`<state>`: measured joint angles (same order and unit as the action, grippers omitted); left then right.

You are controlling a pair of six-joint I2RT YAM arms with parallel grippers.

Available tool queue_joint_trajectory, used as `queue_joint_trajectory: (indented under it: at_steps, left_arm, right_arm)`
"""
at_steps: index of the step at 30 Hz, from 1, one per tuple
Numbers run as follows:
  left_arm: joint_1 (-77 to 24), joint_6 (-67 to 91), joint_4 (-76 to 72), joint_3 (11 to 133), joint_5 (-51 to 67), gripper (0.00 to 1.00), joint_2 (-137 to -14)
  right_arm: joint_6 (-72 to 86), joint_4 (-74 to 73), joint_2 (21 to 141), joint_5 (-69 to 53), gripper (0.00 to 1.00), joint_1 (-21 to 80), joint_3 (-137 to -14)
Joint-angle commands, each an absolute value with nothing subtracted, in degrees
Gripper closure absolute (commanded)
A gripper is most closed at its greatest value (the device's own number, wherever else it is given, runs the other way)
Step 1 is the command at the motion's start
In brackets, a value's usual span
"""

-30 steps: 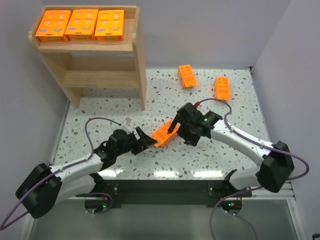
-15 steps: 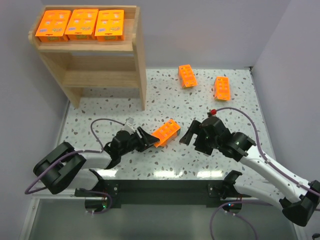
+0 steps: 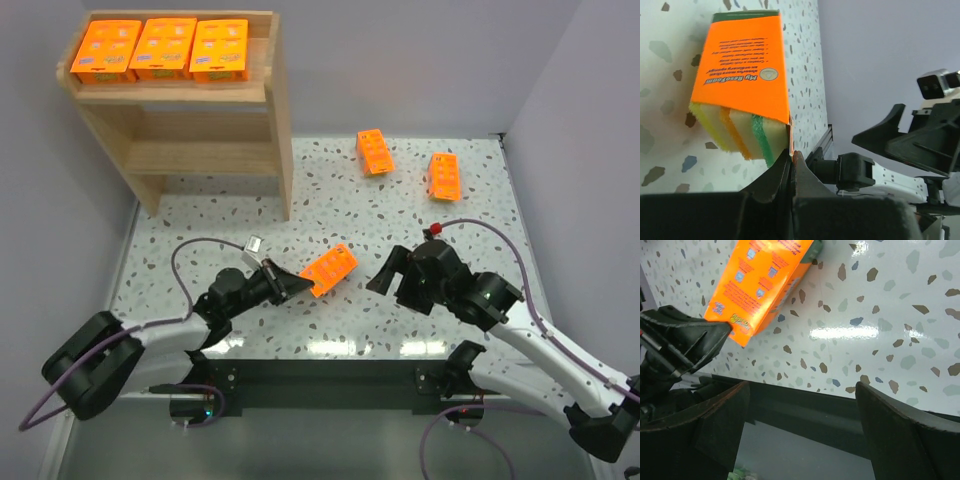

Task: Place and organize the cleaning sponges onto the shelf

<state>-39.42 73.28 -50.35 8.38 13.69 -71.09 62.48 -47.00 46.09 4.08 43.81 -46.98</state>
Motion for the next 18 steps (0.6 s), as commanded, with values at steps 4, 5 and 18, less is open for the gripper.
queue_joint_trajectory:
  at_steps: [4,5,18]
  left_arm:
    - [-39.55,72.52,-25.58,11.50,8.19,1.00,-44.11]
    - [-39.46,71.90,-21.05,12.82,6.61,1.00,-40.81]
    - [-39.37,71.11,26.19,39.71,-22.40,1.00,-18.64]
  right_arm:
    - [60.47,-51.06,46.40,8.78,0.10,43.24,-50.79]
    - [60.12,-51.24,46.67,9.49,0.10,43.07,-51.24]
    - [55.38,-48.61,51.24,5.63,0.09,38.41,-54.32]
